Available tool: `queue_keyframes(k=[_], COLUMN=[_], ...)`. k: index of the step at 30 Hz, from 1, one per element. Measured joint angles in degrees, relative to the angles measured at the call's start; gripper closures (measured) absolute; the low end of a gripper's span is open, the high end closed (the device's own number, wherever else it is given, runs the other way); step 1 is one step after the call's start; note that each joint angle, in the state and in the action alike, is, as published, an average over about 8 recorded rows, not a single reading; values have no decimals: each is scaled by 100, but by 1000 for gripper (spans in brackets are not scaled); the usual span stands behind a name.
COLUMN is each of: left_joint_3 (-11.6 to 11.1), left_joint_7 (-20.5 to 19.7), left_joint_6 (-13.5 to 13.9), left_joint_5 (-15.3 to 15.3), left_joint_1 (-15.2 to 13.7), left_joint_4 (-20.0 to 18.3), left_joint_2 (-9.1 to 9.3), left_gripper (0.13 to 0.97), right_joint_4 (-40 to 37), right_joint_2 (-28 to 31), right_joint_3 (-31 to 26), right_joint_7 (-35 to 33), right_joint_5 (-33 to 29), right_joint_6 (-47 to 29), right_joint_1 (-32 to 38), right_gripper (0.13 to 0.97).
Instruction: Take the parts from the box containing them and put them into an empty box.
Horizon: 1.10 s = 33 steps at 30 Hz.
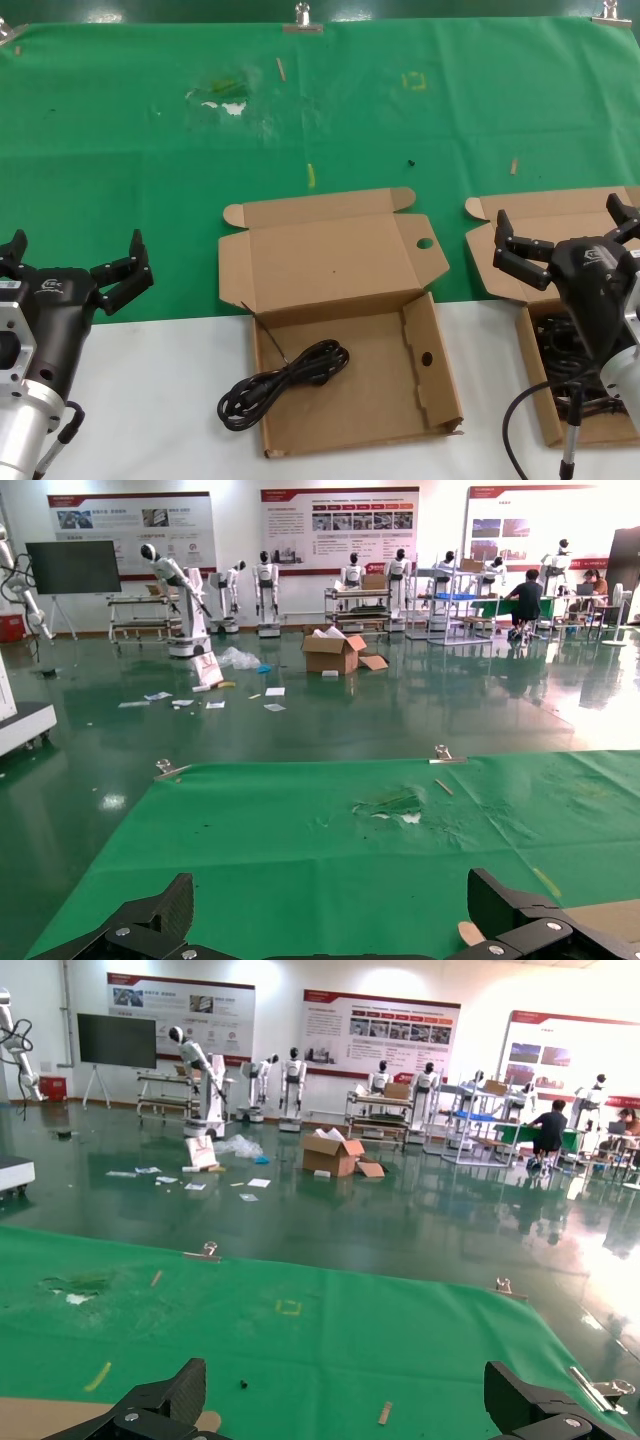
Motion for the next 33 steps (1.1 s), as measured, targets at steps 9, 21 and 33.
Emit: queue_keyframes(k=[9, 21, 33], left_joint_3=[0, 0, 0], left_joint_7=[0, 0, 0], left_joint_6=[0, 0, 0], left_joint_5=[0, 0, 0], left_joint_1=[0, 0, 0], left_joint_4=[0, 0, 0], left_joint_2=[0, 0, 0], left_gripper=[132, 132, 132], right_joint_4=[0, 0, 0], right_joint_2=[0, 0, 0], right_joint_3=[0, 0, 0], right_joint_7=[0, 0, 0], right_joint_5=[0, 0, 0], right_joint_6=[0, 0, 0], right_joint_1=[0, 0, 0], right_gripper=[129, 129, 129])
